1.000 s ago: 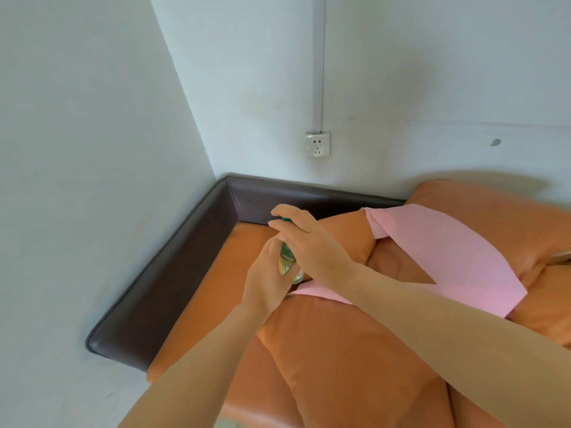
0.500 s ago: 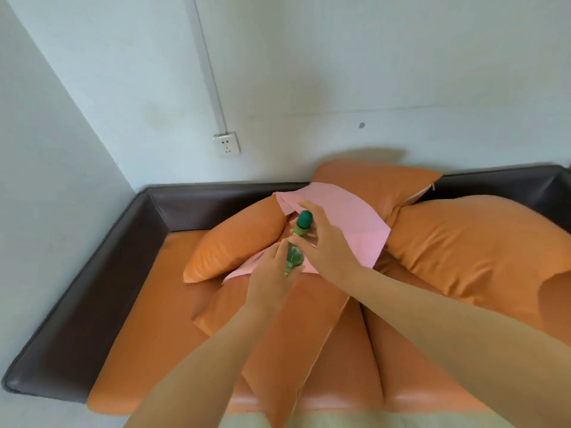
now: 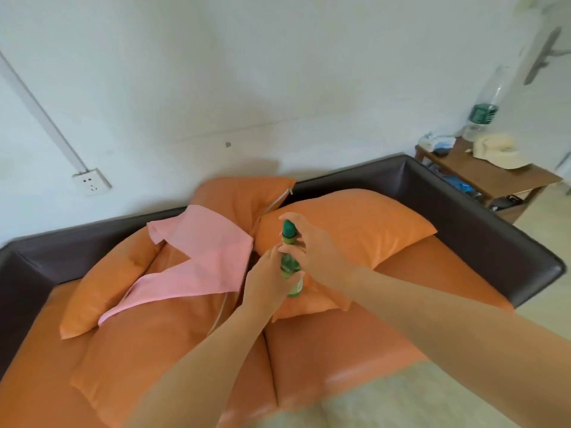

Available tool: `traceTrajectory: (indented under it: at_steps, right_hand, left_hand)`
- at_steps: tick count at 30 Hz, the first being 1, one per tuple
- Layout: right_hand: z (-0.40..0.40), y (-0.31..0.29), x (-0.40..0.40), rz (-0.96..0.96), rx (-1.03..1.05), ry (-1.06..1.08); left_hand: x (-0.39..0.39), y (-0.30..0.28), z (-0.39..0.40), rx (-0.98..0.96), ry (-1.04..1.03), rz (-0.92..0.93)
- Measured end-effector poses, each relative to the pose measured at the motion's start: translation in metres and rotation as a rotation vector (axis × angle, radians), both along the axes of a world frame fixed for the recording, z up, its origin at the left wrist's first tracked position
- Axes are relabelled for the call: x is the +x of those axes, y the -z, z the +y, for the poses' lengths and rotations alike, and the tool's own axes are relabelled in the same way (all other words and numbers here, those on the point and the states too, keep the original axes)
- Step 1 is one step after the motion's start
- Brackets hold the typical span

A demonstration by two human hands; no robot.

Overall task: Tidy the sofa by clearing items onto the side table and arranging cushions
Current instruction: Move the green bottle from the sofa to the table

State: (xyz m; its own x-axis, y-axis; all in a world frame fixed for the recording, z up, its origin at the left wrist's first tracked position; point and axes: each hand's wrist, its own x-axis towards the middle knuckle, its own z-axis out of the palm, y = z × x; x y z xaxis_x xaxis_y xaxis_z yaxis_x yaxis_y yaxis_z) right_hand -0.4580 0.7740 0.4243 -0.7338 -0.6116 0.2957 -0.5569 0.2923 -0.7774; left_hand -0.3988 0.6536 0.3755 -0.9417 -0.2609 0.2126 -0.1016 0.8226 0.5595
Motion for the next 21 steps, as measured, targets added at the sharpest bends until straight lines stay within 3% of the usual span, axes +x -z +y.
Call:
traceTrajectory:
  at_steps: [8,21]
  right_hand:
    - [0.129,-0.012,-0.071,0.046,0.037,0.18]
    - [0.257,-0.019,-0.203,-0.03,0.053,0.361]
  left_hand:
    - [-0.087,-0.014,0.118,-0.146,0.208,0.068]
    - [-0.243,-0.016,0.232,-0.04,0.438,-0.002]
